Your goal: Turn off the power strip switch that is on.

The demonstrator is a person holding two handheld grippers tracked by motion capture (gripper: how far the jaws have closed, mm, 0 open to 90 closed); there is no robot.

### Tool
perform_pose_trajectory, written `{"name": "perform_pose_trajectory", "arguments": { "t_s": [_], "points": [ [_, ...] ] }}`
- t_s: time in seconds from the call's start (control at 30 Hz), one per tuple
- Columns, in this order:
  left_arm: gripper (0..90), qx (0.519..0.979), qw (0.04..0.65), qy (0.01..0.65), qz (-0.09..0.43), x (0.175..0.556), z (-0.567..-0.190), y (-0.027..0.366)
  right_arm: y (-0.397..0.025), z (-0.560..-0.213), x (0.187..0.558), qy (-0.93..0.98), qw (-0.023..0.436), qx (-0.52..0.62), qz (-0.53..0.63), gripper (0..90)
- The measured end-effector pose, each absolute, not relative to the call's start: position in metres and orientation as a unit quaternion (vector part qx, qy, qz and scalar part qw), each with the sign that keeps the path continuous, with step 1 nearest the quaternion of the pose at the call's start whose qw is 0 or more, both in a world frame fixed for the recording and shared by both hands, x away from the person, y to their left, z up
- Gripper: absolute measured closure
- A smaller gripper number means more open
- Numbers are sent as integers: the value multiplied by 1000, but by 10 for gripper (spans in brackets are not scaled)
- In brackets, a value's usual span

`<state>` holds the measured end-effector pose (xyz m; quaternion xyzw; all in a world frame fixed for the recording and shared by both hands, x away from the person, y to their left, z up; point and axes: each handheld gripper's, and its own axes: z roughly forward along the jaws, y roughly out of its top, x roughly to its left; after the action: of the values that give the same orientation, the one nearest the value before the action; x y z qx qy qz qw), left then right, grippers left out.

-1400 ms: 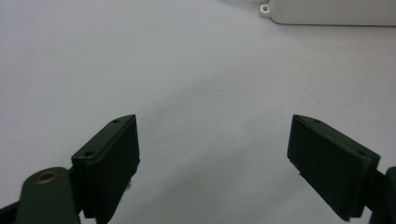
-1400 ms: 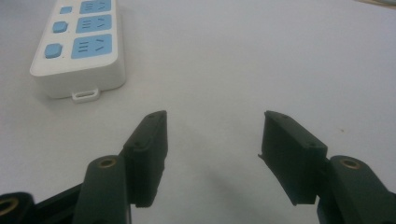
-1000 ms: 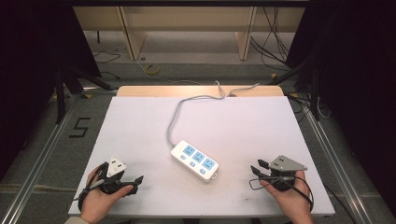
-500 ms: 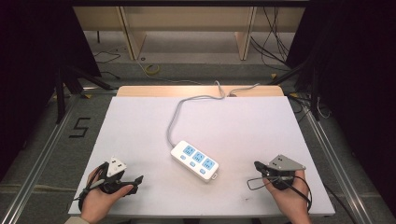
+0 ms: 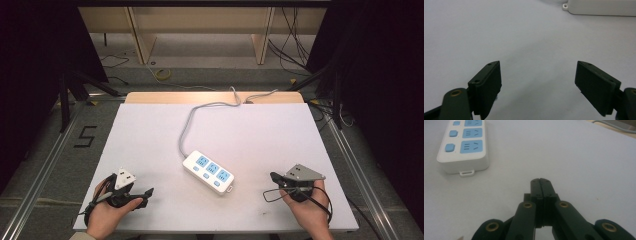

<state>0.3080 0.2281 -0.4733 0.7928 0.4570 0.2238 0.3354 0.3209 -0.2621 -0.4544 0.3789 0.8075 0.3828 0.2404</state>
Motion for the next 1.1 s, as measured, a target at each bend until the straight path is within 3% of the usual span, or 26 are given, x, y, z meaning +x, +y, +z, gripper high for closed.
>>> {"name": "perform_pose_trajectory", "arguments": {
  "t_s": [1.1],
  "points": [
    [220,796,333,453,226,309,-474,224,-240,-449,326,823,228,354,380,900]
  ]
}}
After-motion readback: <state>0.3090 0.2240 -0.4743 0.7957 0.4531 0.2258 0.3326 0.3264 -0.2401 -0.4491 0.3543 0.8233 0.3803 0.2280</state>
